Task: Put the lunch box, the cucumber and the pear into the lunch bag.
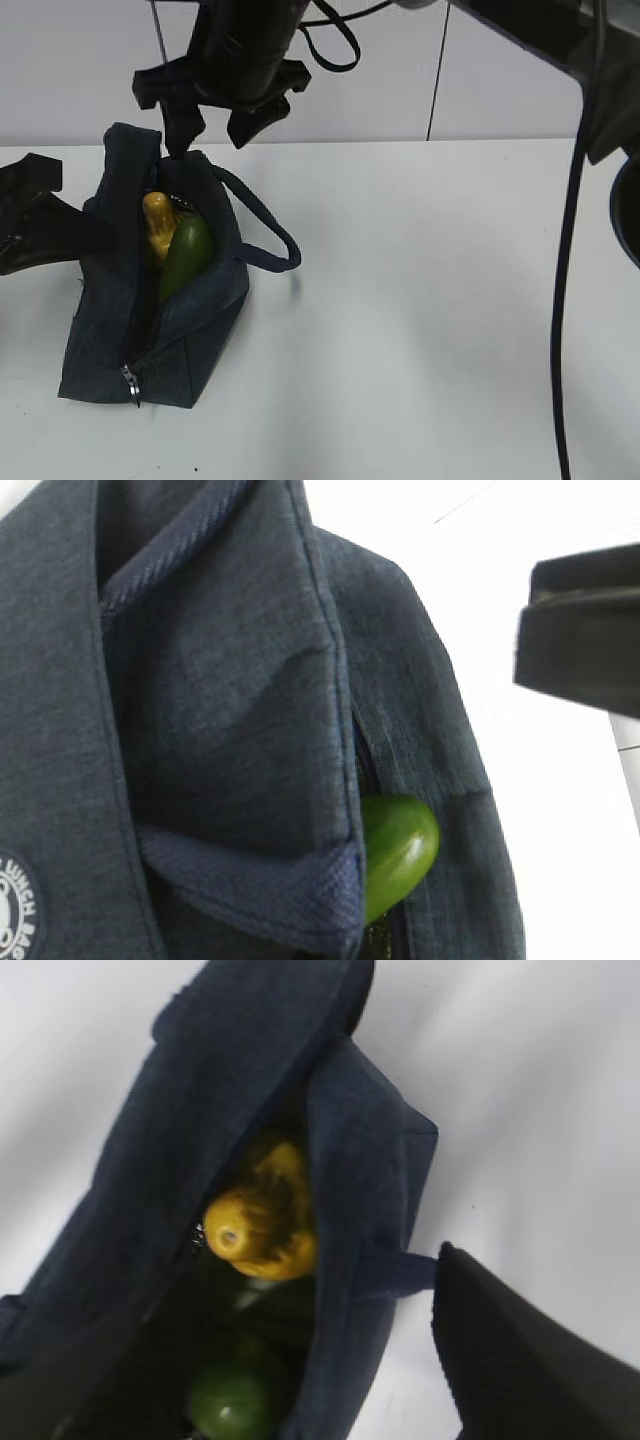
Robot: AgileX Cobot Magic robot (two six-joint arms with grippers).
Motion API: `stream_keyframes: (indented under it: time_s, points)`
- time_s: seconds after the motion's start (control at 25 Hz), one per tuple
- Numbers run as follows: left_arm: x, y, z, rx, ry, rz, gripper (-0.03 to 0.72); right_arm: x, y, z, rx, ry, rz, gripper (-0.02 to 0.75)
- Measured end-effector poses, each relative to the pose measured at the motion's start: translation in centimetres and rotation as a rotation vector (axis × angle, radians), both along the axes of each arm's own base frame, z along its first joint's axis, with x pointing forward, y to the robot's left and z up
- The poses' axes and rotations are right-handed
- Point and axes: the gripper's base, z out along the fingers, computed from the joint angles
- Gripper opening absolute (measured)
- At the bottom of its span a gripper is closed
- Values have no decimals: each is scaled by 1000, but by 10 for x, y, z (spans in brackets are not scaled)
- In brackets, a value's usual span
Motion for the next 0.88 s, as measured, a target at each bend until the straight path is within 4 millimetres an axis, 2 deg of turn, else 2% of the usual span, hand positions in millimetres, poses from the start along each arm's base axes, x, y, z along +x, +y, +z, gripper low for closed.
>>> stream_keyframes:
  time_s: [0.16, 0.28, 0.44, 0.64, 0.72, 0.88]
  points:
    - [0, 0, 0, 0, 0, -1, -15, 0, -2, -20, -54, 49, -7, 519]
    - [0, 0, 0, 0, 0, -1, -15, 0, -4, -33, -94, 73, -10, 454]
    - [0, 0, 0, 0, 0, -1, -15, 0, -4, -37, -102, 83, -10, 288]
    - [0, 0, 0, 0, 0, -1, -15, -1, -1, -39, -86, 95, 17, 36]
    - [0, 0, 0, 0, 0, -1, -15, -1, -1, -39, -86, 92, 26, 10]
    - [0, 0, 0, -2, -4, -6, -15, 1, -3, -39, -111, 73, 21, 8]
